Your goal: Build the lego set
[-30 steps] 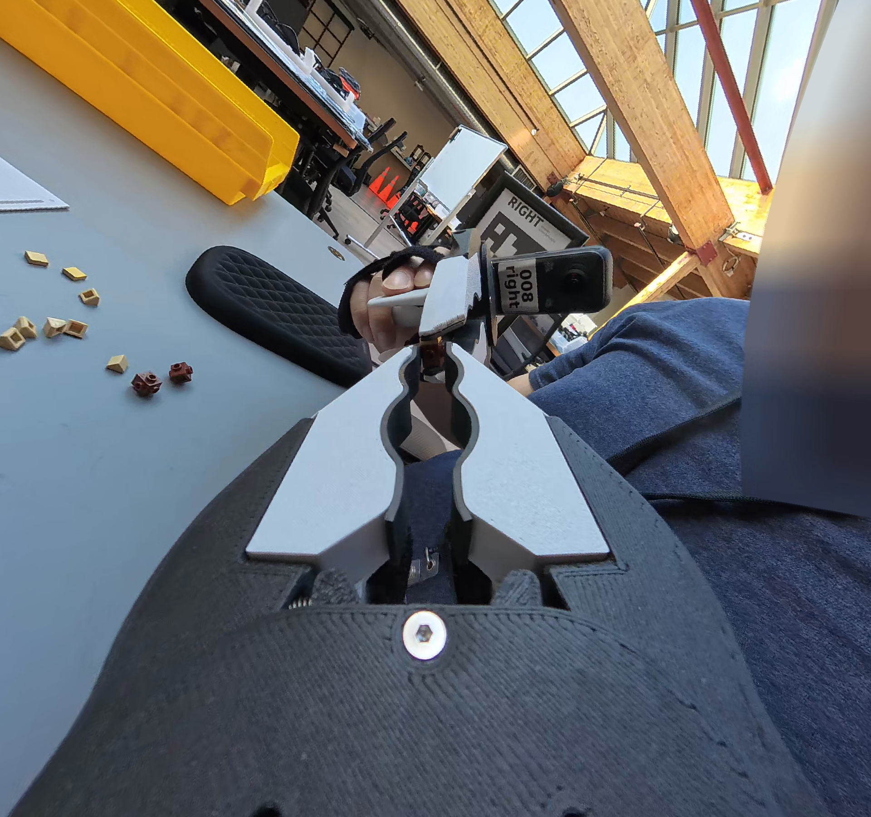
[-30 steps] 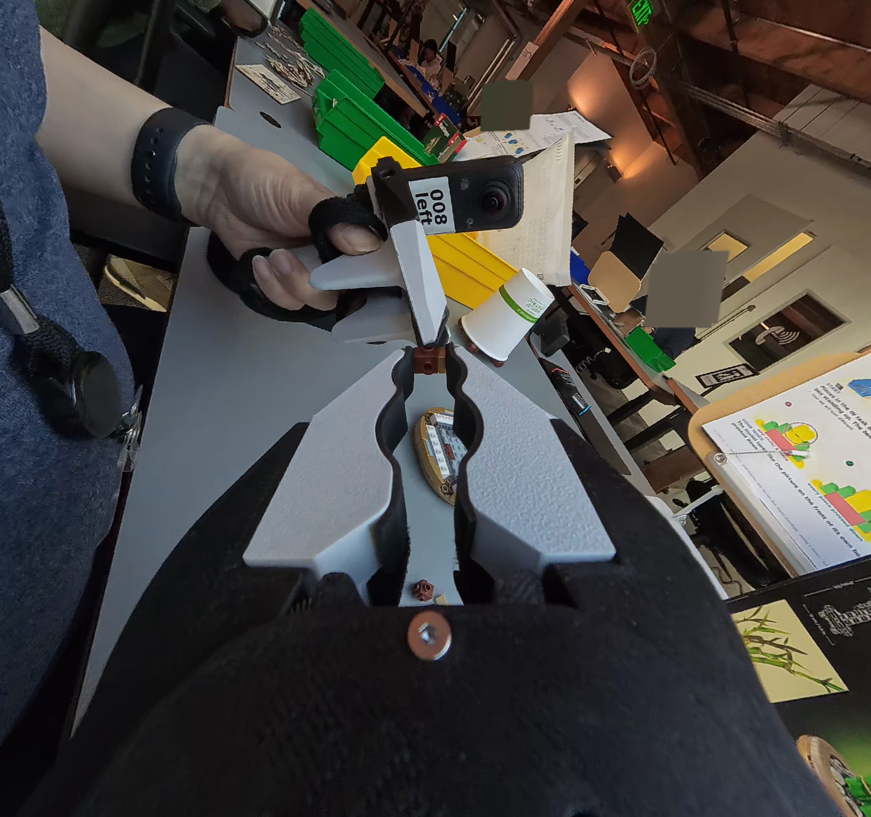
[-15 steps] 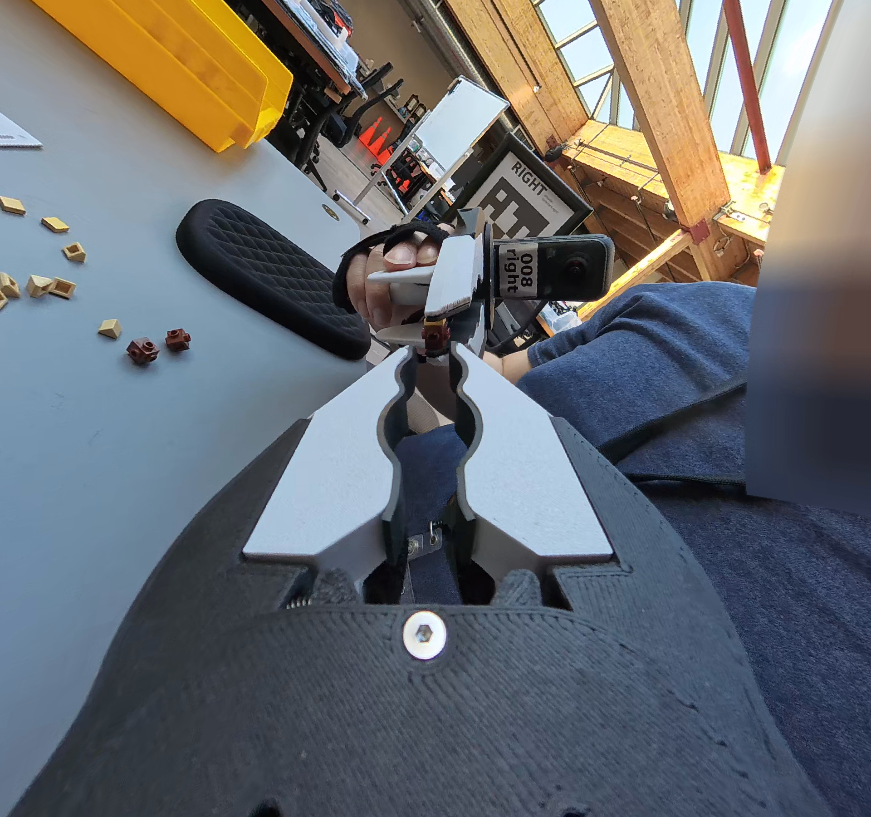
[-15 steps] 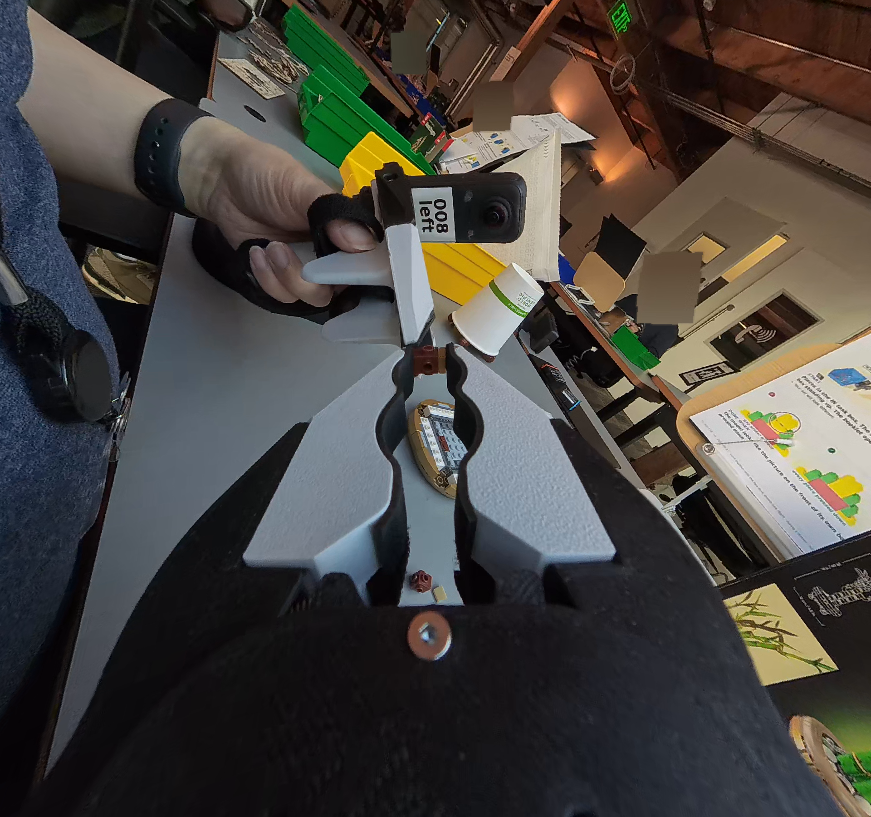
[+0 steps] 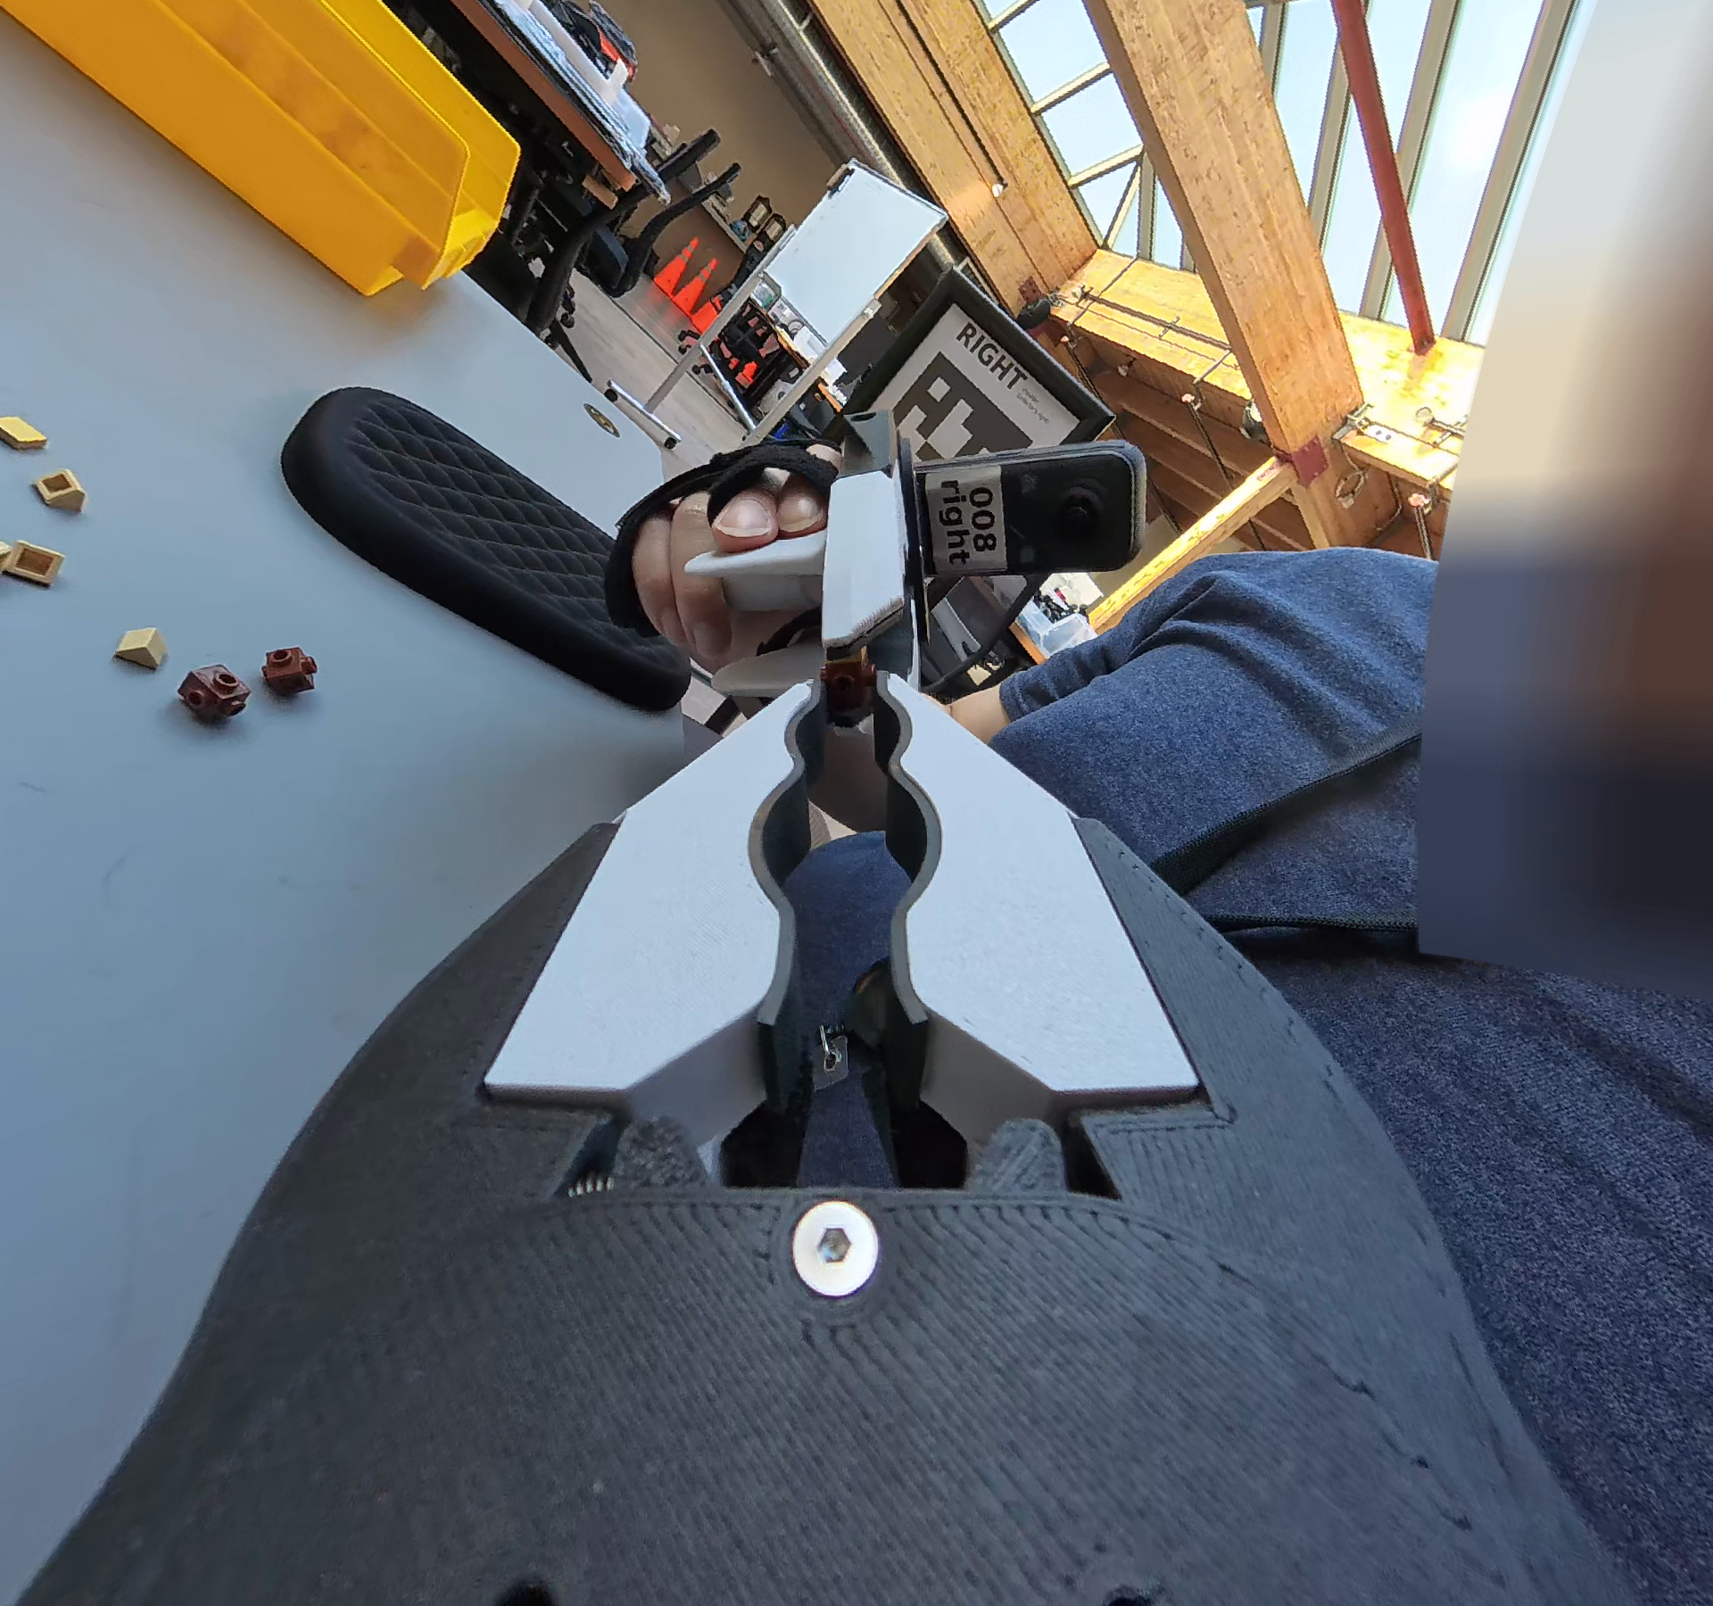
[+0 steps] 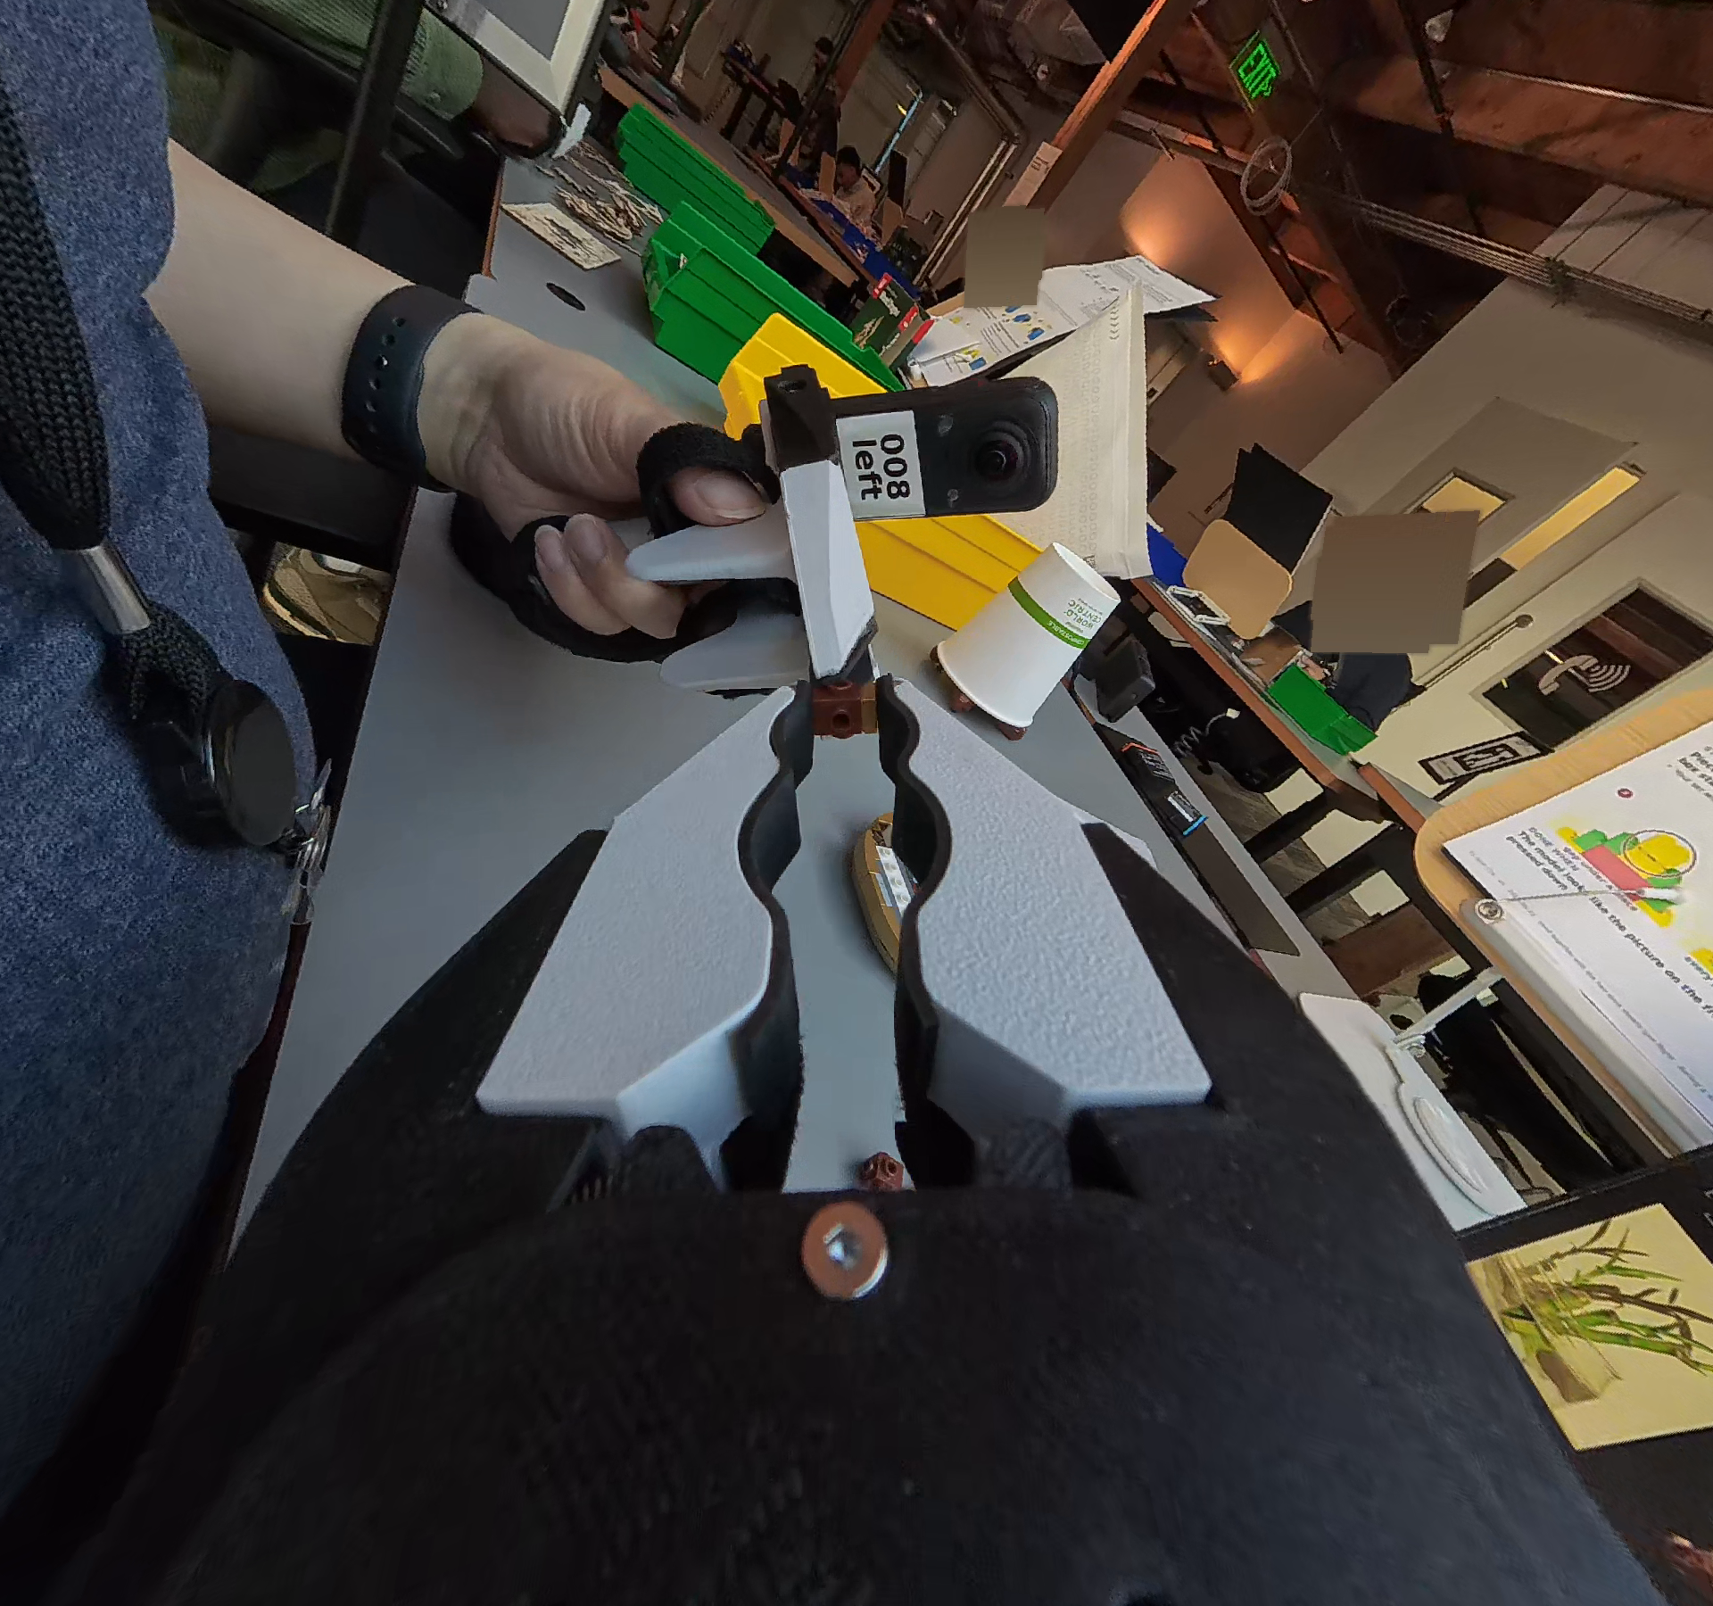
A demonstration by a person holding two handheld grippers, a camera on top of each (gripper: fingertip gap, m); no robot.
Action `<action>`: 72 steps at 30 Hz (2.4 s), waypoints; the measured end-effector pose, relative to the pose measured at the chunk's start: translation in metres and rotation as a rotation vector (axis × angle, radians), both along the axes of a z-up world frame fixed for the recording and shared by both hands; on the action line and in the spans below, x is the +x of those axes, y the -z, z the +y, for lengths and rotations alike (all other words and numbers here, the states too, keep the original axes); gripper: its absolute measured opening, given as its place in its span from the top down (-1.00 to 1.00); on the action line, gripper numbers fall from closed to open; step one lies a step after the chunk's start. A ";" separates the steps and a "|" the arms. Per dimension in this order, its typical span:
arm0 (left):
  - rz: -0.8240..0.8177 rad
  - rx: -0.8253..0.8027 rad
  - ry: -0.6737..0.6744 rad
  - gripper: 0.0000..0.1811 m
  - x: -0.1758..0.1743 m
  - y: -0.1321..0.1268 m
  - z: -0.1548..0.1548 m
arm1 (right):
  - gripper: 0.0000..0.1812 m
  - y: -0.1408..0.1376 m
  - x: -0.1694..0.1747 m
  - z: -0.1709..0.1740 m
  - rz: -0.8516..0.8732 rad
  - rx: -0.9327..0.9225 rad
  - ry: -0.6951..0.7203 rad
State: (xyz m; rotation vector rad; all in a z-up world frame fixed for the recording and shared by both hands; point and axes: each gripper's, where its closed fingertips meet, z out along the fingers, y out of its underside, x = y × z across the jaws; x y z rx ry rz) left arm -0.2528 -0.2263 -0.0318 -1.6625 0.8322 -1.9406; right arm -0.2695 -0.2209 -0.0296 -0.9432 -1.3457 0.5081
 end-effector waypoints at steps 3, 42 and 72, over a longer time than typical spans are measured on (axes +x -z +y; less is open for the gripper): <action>0.013 0.029 -0.032 0.92 -0.001 0.002 0.003 | 0.71 0.004 -0.002 0.002 -0.008 -0.051 -0.007; 0.063 0.000 -0.146 0.92 -0.020 0.014 0.035 | 0.92 0.130 0.071 0.132 -0.634 -0.655 -0.028; 0.323 -0.001 -0.102 0.92 0.000 0.062 0.035 | 0.93 0.071 0.015 0.030 -0.391 -1.311 -0.341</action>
